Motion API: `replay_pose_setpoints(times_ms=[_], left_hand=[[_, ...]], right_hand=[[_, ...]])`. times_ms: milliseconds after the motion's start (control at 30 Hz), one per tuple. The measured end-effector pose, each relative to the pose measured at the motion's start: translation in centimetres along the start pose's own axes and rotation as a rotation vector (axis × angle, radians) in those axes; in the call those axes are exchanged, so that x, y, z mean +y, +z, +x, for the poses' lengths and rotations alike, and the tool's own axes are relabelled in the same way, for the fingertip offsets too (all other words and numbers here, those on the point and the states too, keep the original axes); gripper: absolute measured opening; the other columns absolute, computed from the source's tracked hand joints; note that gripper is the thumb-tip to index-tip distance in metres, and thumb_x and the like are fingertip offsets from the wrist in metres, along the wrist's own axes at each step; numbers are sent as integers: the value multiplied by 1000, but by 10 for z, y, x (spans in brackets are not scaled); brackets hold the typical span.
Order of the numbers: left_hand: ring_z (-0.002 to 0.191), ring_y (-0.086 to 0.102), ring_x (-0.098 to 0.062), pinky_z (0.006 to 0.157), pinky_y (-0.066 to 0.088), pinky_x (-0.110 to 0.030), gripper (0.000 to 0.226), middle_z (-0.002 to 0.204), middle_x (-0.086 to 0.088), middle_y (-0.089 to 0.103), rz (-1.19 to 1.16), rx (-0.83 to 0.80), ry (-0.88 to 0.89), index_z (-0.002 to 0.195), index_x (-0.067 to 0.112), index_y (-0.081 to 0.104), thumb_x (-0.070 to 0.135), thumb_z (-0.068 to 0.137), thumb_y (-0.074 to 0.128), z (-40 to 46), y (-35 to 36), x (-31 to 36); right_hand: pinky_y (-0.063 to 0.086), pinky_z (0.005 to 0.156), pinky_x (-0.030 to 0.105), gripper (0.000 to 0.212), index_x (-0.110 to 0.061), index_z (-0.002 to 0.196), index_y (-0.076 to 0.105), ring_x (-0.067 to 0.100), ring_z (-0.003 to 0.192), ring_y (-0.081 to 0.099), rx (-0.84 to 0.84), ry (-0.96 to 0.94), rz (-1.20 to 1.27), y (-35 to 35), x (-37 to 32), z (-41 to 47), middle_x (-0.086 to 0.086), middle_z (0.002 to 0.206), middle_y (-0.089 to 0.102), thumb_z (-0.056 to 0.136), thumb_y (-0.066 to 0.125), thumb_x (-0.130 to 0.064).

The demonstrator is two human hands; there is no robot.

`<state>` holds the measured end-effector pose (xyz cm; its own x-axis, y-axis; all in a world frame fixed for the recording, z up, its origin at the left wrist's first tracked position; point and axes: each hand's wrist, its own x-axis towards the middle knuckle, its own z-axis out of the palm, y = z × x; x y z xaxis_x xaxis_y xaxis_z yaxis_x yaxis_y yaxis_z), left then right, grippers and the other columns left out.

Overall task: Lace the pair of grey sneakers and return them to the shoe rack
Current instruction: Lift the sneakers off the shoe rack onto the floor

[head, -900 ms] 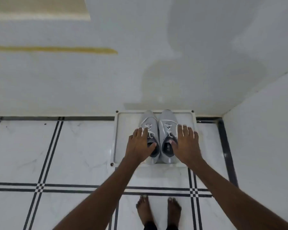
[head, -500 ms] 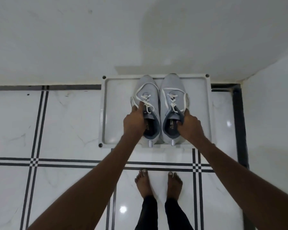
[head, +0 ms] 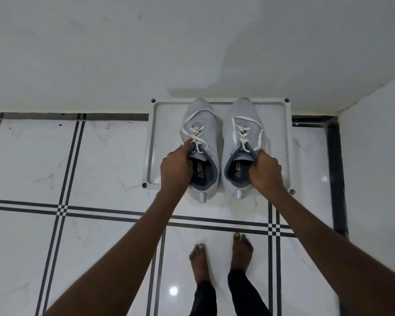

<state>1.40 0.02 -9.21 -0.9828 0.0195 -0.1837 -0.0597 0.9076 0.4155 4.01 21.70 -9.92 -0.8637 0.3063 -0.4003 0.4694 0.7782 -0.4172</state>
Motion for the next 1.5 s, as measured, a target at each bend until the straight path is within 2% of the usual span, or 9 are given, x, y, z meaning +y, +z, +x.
replay_pose_setpoints(times_ms=[133, 333, 533, 767, 1000, 1100, 1267, 1400, 1500], left_hand=[[77, 65, -38, 71, 54, -43, 61, 88, -12, 73, -44, 48, 25, 135, 28, 56, 0, 82, 47, -36, -22, -6], [79, 66, -35, 70, 54, -38, 59, 91, -10, 75, -115, 76, 74, 135, 27, 58, 1, 82, 50, -111, -39, -31], [77, 66, -33, 63, 43, -29, 49, 86, -10, 74, -106, 41, 104, 125, 23, 64, 2, 82, 53, -202, -15, -85], [79, 68, -30, 63, 41, -26, 47, 90, -10, 75, -151, -68, 84, 129, 23, 62, 4, 87, 52, -273, 83, -150], [84, 69, -36, 74, 56, -41, 41, 96, -14, 75, -91, -127, 41, 132, 19, 60, 10, 93, 49, -284, 227, -211], [80, 69, -35, 70, 53, -38, 39, 93, -13, 75, -56, -129, 67, 131, 18, 61, 11, 95, 47, -279, 285, -232], [73, 69, -34, 68, 56, -39, 33, 90, -12, 75, -39, -88, 108, 124, 15, 63, 13, 96, 47, -273, 369, -259], [75, 68, -32, 68, 53, -35, 37, 94, -10, 75, -37, -67, 118, 128, 18, 60, 13, 94, 47, -270, 407, -273], [79, 69, -28, 67, 50, -31, 44, 104, -7, 74, -45, -73, 147, 137, 20, 52, 15, 93, 51, -269, 421, -283]], right_hand=[[35, 68, 35, 16, 4, 101, 53, 45, 88, 61, 64, -53, 20, -11, -1, -41, 26, 94, 65, 86, 47, 2], [34, 66, 35, 12, 4, 98, 52, 46, 88, 61, 106, -70, 28, 4, 9, -120, 27, 93, 64, 88, 46, 0], [34, 68, 35, 13, 1, 100, 52, 45, 89, 60, 82, -37, 0, 63, 37, -221, 26, 97, 65, 90, 45, -5], [37, 67, 36, 14, 2, 99, 52, 45, 89, 61, 13, 41, -41, 173, 100, -270, 27, 96, 65, 88, 46, -3], [40, 67, 39, 17, 5, 101, 51, 47, 87, 62, -14, 87, -74, 295, 180, -250, 29, 95, 65, 86, 47, -1], [37, 67, 37, 18, 6, 103, 52, 48, 89, 62, -14, 87, -87, 341, 212, -231, 30, 98, 65, 88, 49, -3], [49, 74, 48, 20, 3, 106, 50, 49, 89, 62, -23, 111, -96, 413, 253, -195, 29, 98, 66, 87, 48, -4], [47, 76, 48, 23, 2, 109, 48, 50, 90, 61, 12, 140, -77, 449, 273, -179, 27, 98, 65, 86, 44, 0], [47, 77, 48, 40, 2, 124, 42, 48, 94, 62, 6, 145, -36, 463, 281, -170, 27, 104, 64, 86, 48, -6]])
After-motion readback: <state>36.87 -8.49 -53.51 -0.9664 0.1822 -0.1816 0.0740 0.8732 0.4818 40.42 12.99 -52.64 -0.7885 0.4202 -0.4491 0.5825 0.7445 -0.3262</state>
